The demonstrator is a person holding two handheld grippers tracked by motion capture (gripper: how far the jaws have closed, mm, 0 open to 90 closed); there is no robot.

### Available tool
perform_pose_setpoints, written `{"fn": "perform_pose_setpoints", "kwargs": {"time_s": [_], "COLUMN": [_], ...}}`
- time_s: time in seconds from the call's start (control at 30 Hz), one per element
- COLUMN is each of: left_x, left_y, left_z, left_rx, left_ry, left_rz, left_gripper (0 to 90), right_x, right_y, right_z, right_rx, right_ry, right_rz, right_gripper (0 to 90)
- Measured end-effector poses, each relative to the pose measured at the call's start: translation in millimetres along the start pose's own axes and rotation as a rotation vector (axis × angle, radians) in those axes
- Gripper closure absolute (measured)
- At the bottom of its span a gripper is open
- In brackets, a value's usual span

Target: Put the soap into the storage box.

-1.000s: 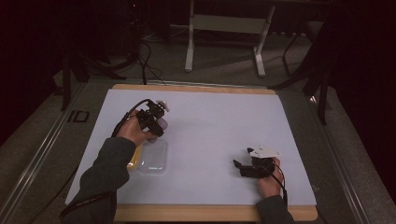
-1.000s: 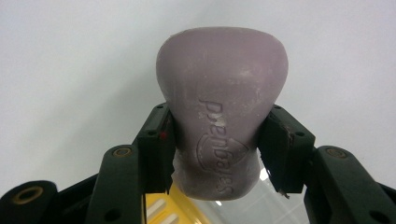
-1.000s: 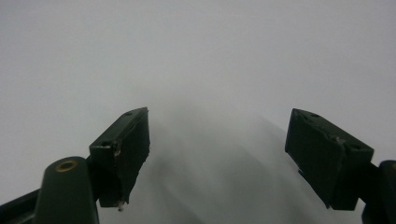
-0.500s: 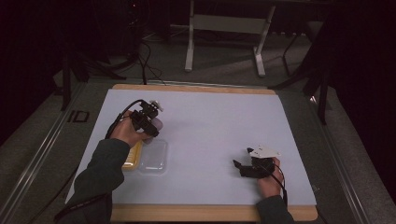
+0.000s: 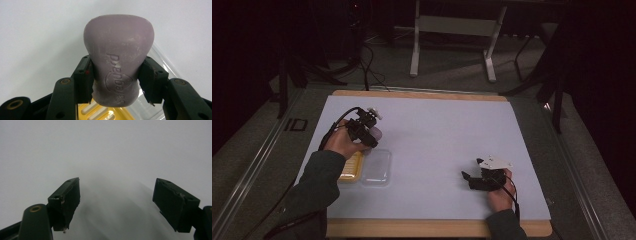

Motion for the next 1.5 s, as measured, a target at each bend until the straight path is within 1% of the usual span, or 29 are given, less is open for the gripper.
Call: {"fn": "perform_pose_setpoints", "kwargs": {"time_s": [0.13, 0.27, 0.43, 0.47, 0.7, 0.83, 0.87, 0.93, 0.97, 1.07, 1.37, 1.5], "left_x": [3.0, 6.4, 10.0, 10.5, 14.6, 17.1, 17.3, 18.4, 18.9, 19.1, 19.0, 19.7], "left_y": [-1.3, -2.6, -4.9, -5.0, -4.1, -4.6, -4.5, -5.2, -5.8, -6.2, -7.2, -7.1], "left_z": [-2.5, -5.7, -9.5, -10.2, -15.7, -20.1, -21.1, -23.9, -25.1, -28.7, -36.3, -39.8], "left_rx": [0.001, -0.004, 0.004, 0.011, 0.010, 0.012, 0.021, 0.031, 0.030, 0.048, 0.074, 0.102], "left_ry": [-0.003, -0.016, -0.016, -0.014, -0.008, -0.018, -0.014, -0.019, -0.023, -0.028, -0.030, -0.039], "left_rz": [0.004, 0.010, 0.013, 0.015, 0.010, 0.012, 0.013, 0.015, 0.015, 0.019, 0.015, 0.017], "left_gripper": [49.7, 49.7, 49.7, 49.6, 49.7, 49.7, 49.7, 49.7, 49.7, 49.6, 49.7, 49.7], "right_x": [-0.1, -0.1, -0.2, -0.2, -0.2, -0.2, -0.1, -0.2, -0.2, -0.2, -0.3, -0.4], "right_y": [-0.1, -0.2, -0.2, -0.2, -0.3, -0.2, -0.3, -0.3, -0.5, -0.3, -0.4, -0.5], "right_z": [0.0, 0.0, 0.0, 0.0, 0.0, 0.0, 0.0, 0.0, 0.0, 0.0, 0.0, -0.1], "right_rx": [0.001, 0.002, 0.004, 0.004, 0.005, 0.003, 0.003, 0.005, 0.005, 0.005, 0.005, 0.007], "right_ry": [0.000, 0.000, 0.000, 0.000, 0.000, 0.000, 0.000, 0.000, 0.000, 0.000, 0.000, -0.002], "right_rz": [-0.001, -0.002, -0.002, -0.002, -0.001, -0.001, -0.001, -0.001, -0.001, -0.001, -0.001, 0.000], "right_gripper": [21.6, 21.6, 21.7, 21.7, 21.6, 21.7, 21.7, 21.7, 21.7, 21.7, 21.7, 21.7]}}
Point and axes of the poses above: each handheld gripper's, and its own axes: x roughly backward along the jaws, z roughly out of its top, y roughly to its right, the point moved 7 cm from there along -x, roughly forward along the jaws, and after that the axes turned 9 degrees about y, right-handed, at the moved point
